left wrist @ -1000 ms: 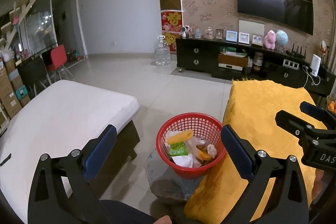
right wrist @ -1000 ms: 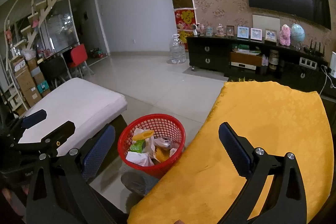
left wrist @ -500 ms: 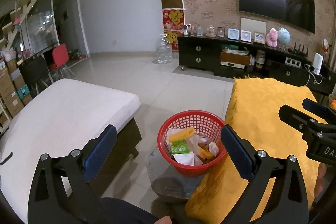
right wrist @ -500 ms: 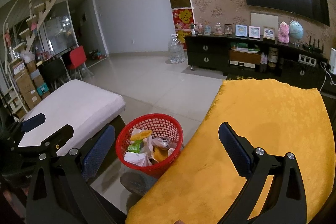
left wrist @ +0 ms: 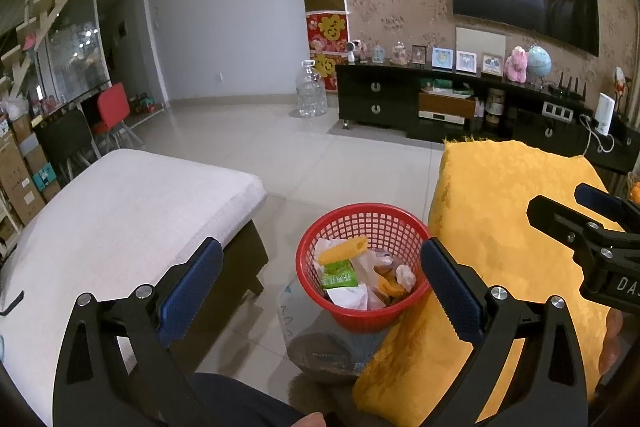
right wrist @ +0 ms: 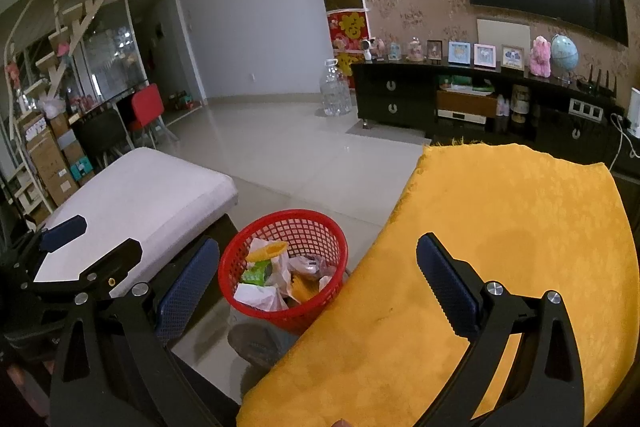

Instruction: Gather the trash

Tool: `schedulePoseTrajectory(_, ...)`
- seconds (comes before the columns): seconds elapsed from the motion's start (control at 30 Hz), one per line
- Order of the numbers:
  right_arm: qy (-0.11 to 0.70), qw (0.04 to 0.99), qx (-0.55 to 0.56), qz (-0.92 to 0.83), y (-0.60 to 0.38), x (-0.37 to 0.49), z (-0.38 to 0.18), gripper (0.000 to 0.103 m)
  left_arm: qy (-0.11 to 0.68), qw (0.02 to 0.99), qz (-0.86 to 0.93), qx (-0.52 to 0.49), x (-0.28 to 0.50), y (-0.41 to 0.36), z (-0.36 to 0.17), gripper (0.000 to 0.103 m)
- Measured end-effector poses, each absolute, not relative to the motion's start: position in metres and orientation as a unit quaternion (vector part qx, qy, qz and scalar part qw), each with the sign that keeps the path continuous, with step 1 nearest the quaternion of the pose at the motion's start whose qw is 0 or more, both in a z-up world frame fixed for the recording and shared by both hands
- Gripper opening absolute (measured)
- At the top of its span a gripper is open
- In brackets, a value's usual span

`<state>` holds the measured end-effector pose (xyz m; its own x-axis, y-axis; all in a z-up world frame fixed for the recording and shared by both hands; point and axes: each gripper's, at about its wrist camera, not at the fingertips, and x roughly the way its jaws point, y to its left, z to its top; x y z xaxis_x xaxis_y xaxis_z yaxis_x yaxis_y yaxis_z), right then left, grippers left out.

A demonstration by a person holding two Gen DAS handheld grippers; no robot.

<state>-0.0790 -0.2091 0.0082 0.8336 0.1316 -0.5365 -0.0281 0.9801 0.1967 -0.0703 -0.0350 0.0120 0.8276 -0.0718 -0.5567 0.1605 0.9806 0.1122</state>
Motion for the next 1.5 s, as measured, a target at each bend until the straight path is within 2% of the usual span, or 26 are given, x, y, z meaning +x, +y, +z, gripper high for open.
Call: schedulePoseTrajectory(1.5, 0.292, 0.951, 0.090, 0.043, -0.204, -0.083, 0.001, 0.096, 0.289, 0.952, -0.059, 0.080, -0.071, -0.034, 0.001, 0.096)
